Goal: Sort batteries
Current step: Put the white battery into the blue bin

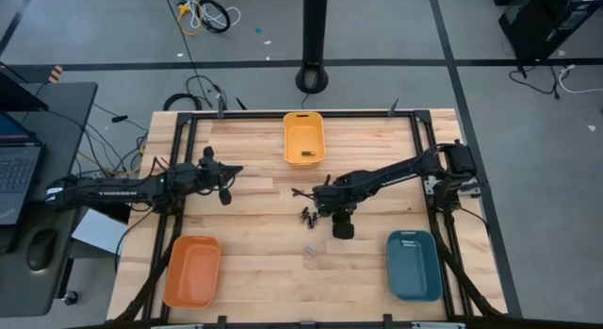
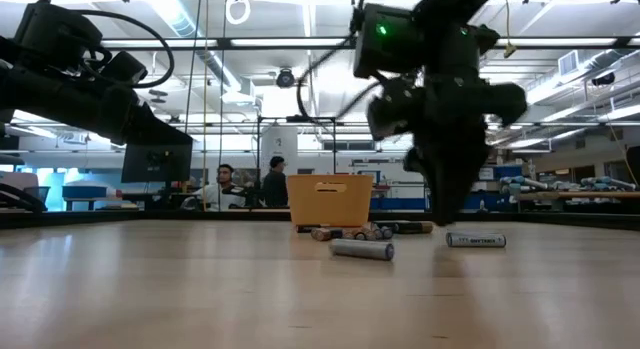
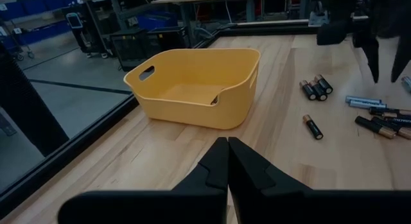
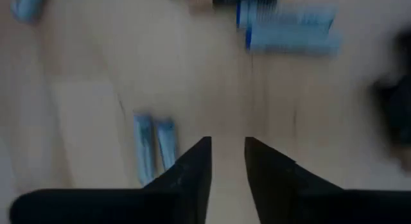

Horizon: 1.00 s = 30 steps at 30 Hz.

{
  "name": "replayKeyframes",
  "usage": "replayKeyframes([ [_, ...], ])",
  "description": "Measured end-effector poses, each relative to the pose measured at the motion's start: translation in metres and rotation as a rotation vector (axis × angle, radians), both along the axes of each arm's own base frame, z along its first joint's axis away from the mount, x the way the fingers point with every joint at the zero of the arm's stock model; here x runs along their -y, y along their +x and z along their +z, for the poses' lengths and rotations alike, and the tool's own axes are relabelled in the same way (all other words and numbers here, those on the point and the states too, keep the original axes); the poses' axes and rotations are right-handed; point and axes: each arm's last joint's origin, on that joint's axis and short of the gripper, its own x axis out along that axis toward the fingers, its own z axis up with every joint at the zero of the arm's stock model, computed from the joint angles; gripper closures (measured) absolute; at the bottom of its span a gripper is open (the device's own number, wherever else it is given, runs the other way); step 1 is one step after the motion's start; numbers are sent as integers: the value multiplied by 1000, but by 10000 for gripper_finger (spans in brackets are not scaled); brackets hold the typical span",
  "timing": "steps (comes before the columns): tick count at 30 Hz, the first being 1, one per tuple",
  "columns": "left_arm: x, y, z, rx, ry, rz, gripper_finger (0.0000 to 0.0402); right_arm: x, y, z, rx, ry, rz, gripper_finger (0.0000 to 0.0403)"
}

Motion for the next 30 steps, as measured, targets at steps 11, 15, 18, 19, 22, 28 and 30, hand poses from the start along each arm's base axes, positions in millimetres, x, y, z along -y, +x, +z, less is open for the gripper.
replayKeyframes([
  [11, 18, 8, -1, -8, -89, -463, 389, -8, 1, 6, -8, 12, -1, 250],
  [15, 33, 18, 8, -45, -93, -610, 389, -9, 1, 6, -12, 16, -23, 254],
  [18, 47, 28, 15, -104, -73, -720, 389, -10, 0, 6, -26, 19, -38, 268],
  [19, 53, 31, 18, -131, -66, -755, 389, -11, -1, 7, -28, 20, -37, 276],
  [22, 69, 44, 26, -215, -44, -847, 389, -17, -3, 12, -14, 26, -43, 310],
  [28, 101, 63, 32, -371, -38, -1021, 389, -35, -5, 28, 74, -12, -97, 392],
  [30, 111, 67, 30, -398, -37, -1074, 389, -40, -3, 30, 108, -23, -115, 386],
])
